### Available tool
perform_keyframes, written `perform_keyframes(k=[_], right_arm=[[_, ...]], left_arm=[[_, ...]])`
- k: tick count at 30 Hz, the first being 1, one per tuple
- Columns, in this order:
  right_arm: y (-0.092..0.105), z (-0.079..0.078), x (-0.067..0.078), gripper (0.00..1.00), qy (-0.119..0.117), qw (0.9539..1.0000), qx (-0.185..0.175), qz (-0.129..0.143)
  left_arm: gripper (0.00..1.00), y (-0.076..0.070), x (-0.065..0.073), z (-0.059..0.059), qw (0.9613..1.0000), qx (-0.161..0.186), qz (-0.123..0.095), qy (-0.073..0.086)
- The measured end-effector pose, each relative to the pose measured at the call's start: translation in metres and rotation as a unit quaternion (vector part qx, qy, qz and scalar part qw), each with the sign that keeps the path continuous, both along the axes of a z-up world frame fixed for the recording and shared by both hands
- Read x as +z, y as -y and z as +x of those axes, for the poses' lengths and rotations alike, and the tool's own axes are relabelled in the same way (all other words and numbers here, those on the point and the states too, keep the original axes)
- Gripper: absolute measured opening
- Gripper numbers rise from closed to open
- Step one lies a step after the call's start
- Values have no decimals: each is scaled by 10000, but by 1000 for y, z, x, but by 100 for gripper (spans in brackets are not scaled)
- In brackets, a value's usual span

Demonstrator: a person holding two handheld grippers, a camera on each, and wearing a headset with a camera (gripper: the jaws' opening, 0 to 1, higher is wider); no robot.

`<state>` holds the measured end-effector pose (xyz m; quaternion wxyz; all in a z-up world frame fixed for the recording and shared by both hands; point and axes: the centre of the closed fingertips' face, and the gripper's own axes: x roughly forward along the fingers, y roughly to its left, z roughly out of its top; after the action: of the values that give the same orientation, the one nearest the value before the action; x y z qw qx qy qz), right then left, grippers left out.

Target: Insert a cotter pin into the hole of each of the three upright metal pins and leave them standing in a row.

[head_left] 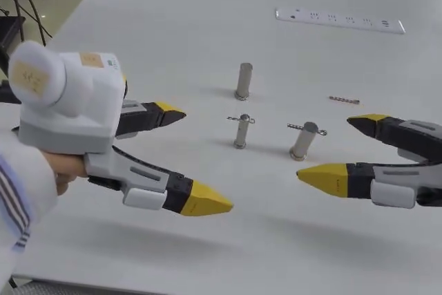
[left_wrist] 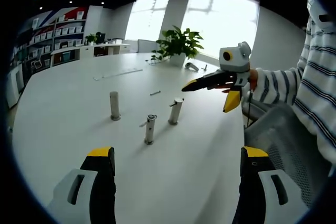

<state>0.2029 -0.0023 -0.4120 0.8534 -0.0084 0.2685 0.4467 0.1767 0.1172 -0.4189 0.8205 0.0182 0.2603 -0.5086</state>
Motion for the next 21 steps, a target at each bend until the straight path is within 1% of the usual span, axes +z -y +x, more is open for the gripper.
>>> perform_keyframes(k=[1, 2, 3, 5, 6, 7, 10, 15, 18, 21], right_arm=[[3, -1, -1, 95, 56, 9999, -26, -93], [4, 0, -2, 95, 93, 9998, -67, -132], [6, 1, -3, 96, 58, 9998, -144, -138], [9, -1, -5, 99, -178, 9993, -336, -66], [9, 0, -3, 99, -171, 9989, -433, 28], [10, 1, -2, 99, -116, 9989, -445, 50], [14, 3, -4, 99, -107, 9981, -609, -9], [13, -1, -2, 99, -172, 9976, -655, 135], [13, -4, 0, 99, -219, 9968, -734, 216], [12, -8, -2, 99, -252, 9966, -758, 208]], left_arm=[[99, 0, 1, 1, 10000, 5, -8, 17], [99, 0, 1, 1, 10000, 6, -11, 32], [99, -1, 2, 2, 10000, 14, -24, 40], [99, -1, 3, 2, 10000, 32, -42, 31], [99, -2, 3, 3, 10000, 38, -44, 42], [99, -2, 3, 3, 10000, 44, -47, 48], [99, -3, 5, 5, 9999, 73, -67, 49], [99, -6, 6, 11, 9999, 93, -70, 66], [99, -8, 9, 16, 9999, 107, -65, 106], [98, -10, 11, 20, 9998, 128, -59, 146]])
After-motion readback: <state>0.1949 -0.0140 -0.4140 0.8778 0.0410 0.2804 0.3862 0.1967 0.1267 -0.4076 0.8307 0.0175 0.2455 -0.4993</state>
